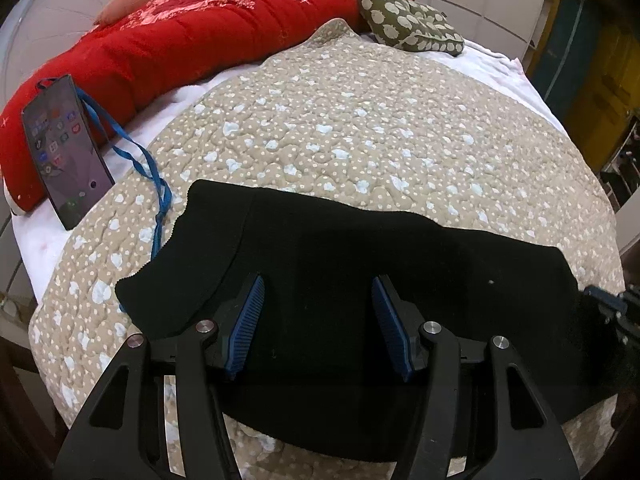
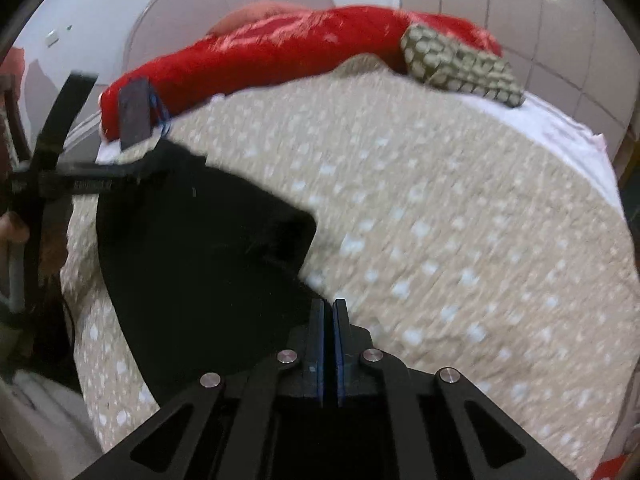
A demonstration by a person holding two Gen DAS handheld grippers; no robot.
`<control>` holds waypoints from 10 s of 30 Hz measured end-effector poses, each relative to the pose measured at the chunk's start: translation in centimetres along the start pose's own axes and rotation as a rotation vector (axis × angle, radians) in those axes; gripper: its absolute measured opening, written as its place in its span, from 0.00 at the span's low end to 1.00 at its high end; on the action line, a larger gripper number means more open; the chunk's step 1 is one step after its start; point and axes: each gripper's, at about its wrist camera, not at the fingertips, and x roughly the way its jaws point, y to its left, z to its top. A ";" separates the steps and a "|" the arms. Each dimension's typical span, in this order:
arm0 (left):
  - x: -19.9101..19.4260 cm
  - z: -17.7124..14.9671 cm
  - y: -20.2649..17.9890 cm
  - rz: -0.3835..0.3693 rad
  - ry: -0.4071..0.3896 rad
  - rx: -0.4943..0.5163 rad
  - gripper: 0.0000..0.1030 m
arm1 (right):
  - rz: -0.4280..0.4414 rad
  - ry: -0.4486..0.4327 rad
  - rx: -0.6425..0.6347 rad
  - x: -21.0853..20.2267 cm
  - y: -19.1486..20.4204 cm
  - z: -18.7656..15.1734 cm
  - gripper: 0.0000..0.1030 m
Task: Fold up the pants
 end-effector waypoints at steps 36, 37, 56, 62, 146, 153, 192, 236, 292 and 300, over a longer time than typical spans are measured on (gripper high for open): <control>-2.3 -4.3 -17.1 -0.227 -0.006 0.311 0.54 | -0.417 -0.068 0.635 -13.0 -9.3 -16.9 0.37; -2.2 -4.4 -17.3 -0.225 0.000 0.315 0.54 | -0.397 -0.057 0.641 -12.5 -9.5 -16.9 0.26; -1.0 -5.2 -20.1 -0.197 0.007 0.363 0.54 | -0.363 -0.100 0.680 -14.1 -9.0 -18.8 0.39; -1.4 -5.0 -22.2 -0.246 0.023 0.397 0.54 | -0.301 -0.123 0.751 -14.9 -9.0 -20.0 0.41; -2.5 1.4 -11.2 -0.361 0.039 0.272 0.25 | 0.286 -0.239 0.404 -6.4 1.2 -3.5 0.40; -3.1 -0.8 -13.4 -0.373 0.025 0.299 0.25 | -0.036 -0.130 0.405 -4.9 -3.2 -4.8 0.31; -2.4 -4.8 -12.2 -0.280 0.036 0.258 0.31 | -0.075 -0.088 0.314 -4.7 1.5 -3.4 0.28; -4.8 -4.4 0.4 -0.257 0.020 -0.067 0.55 | 0.019 -0.073 0.167 0.3 6.1 2.0 0.32; -6.9 -9.0 -16.3 -0.569 -0.013 0.451 0.28 | -0.081 -0.266 0.656 -7.2 -6.0 -6.3 0.16; -10.1 -5.8 -11.6 -0.518 -0.106 0.388 0.31 | 0.111 -0.330 0.714 -8.7 -4.9 -7.4 0.49</control>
